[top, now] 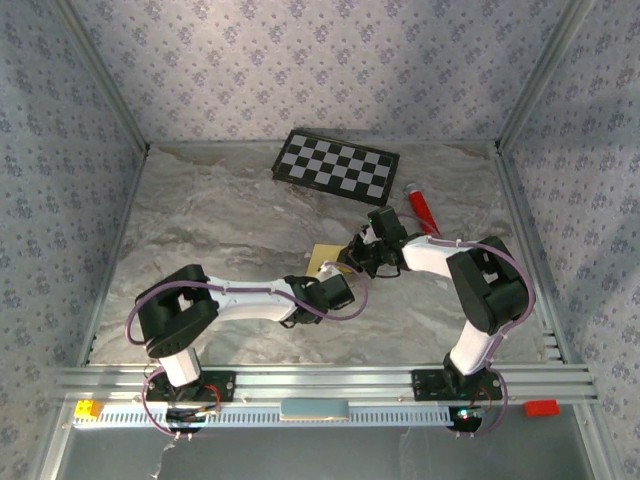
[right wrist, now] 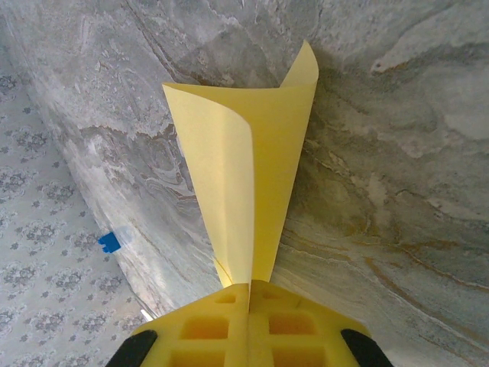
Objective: Fold a paper plane with a square sheet of paper (pick it up from the middle)
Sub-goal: Fold the wing for the fifth time at the center of the table.
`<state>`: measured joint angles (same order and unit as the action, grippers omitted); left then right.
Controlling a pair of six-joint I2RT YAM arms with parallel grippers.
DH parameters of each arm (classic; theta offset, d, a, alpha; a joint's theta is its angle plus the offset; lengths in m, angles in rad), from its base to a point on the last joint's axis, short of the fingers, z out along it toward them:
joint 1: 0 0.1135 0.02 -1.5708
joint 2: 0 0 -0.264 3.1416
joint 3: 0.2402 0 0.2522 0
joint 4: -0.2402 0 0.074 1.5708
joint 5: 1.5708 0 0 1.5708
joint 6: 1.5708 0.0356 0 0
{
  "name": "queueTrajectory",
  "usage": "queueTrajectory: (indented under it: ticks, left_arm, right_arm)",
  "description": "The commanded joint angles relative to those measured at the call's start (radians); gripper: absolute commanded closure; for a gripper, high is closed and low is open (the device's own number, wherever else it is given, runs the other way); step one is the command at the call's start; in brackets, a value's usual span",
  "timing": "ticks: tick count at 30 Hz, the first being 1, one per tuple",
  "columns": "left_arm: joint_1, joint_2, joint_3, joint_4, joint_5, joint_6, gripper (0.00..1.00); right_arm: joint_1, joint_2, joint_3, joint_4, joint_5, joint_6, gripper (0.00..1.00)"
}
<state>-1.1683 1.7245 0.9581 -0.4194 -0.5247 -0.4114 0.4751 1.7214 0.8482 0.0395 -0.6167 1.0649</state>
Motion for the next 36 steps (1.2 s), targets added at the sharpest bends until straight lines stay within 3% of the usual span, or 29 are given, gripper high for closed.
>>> queueTrajectory:
  ticks: [1,7,13,16,23,31,36]
  left_arm:
    - [-0.009,0.002,-0.013,-0.012,-0.02,-0.008,0.84]
    - [-0.009,-0.01,-0.014,0.009,-0.006,-0.002,0.89]
    - [-0.008,-0.003,-0.014,0.02,0.024,-0.017,0.91]
    - [-0.001,-0.01,-0.023,0.039,0.058,-0.034,0.87]
    - [0.016,-0.042,-0.032,0.074,0.094,-0.041,0.78]
    - [0.022,-0.04,-0.032,0.064,0.079,-0.043,0.88]
    - [0.039,-0.052,-0.046,0.078,0.115,-0.038,0.94]
  right_arm:
    - [-0.007,0.002,0.018,-0.023,-0.012,-0.014,0.97]
    - [-0.006,0.004,0.017,-0.023,-0.012,-0.014,0.97]
    - [-0.009,-0.013,0.023,-0.053,0.003,-0.043,0.87]
    - [-0.015,-0.026,0.023,-0.082,0.019,-0.067,0.82]
    - [-0.019,-0.021,0.014,-0.056,-0.009,-0.065,0.94]
    - [-0.024,-0.029,0.009,-0.062,-0.005,-0.066,0.94]
    - [-0.04,-0.059,-0.011,-0.077,0.011,-0.082,0.86]
